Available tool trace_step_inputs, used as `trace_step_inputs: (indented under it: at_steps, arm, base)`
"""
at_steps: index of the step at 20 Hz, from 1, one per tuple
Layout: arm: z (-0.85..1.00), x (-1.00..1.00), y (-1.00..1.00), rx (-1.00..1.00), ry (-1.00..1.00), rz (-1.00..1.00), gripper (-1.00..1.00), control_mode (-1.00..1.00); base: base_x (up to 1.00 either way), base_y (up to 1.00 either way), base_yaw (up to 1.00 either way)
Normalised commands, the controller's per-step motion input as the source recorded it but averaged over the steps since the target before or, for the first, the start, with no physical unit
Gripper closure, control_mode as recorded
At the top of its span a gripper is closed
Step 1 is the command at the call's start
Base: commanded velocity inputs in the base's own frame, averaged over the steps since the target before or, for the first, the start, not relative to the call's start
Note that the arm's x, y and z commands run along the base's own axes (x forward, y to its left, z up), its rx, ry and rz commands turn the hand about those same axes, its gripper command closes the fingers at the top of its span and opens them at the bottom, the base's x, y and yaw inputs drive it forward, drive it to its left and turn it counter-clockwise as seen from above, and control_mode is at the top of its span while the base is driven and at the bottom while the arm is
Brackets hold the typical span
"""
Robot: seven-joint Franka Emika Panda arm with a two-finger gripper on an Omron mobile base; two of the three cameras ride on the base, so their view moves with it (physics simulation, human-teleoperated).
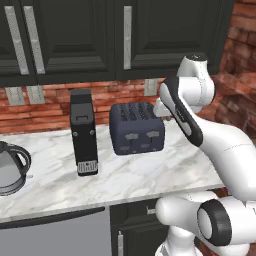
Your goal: Navigate to the sink.
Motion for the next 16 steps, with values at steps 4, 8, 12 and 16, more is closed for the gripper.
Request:
trace_step_inputs:
  at_steps: [4,8,12,16]
  arm:
    - [-0.03,-0.41,0.0,0.0,0.0,0.0,-1.0,-1.0]
    - [-0.21,-0.98,0.0,0.0,-0.04,0.0,-1.0,-1.0]
    - [-0.3,-1.0,0.0,0.0,-0.05,0.02,-1.0,-1.0]
    - [-0.49,-0.96,0.0,-0.03,-0.01,0.05,-1.0,-1.0]
  base:
    - [0.0,0.0,0.0]
    - [0.0,0.0,0.0]
    - [0.0,0.0,0.0]
    - [0.0,0.0,0.0]
